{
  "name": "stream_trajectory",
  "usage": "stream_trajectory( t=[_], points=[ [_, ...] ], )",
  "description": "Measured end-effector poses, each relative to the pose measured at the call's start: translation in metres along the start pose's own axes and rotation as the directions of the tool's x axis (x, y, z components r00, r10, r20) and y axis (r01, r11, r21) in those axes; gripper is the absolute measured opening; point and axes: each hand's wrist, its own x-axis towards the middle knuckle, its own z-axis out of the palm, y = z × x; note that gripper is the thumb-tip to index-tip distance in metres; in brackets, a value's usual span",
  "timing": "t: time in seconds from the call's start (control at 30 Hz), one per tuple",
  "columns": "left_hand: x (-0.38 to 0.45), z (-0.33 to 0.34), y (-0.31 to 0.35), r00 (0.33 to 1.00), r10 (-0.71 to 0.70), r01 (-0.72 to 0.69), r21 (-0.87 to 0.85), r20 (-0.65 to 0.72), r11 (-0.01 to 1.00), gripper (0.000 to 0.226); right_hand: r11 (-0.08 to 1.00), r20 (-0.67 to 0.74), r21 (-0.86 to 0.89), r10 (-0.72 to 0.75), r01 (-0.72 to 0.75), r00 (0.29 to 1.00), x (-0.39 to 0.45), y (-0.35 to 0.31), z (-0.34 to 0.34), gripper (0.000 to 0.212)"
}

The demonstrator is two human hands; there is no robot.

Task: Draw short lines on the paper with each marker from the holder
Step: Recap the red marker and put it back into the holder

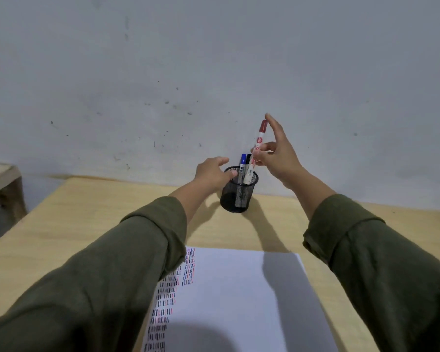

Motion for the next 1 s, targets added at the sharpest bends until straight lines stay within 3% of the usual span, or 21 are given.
stream_trajectory(
  t=[0.33, 0.57, 0.77, 1.0],
  points=[
    [0.025, 0.019, -0.028, 1.000, 0.023, -0.023, 0.063, 0.000, 0.998, 0.053, 0.984, -0.004, -0.176, -0.026, 0.025, 1.000, 0.030, 0.041, 0.034, 0.070],
    [0.027, 0.020, -0.033, 0.999, 0.043, -0.043, -0.009, -0.010, 0.999, 0.051, 0.948, 0.088, -0.309, -0.054, 0.078, 0.995, 0.032, 0.058, 0.050, 0.066],
    [0.028, 0.021, -0.034, 1.000, 0.026, -0.026, -0.060, -0.004, 0.998, 0.052, 0.915, 0.080, -0.396, -0.052, 0.080, 0.995, 0.038, 0.061, 0.055, 0.051],
    [0.029, 0.022, -0.035, 1.000, 0.023, -0.023, -0.073, -0.005, 0.997, 0.050, 0.845, 0.052, -0.521, -0.113, 0.124, 0.992, 0.045, 0.066, 0.056, 0.020]
  ],
)
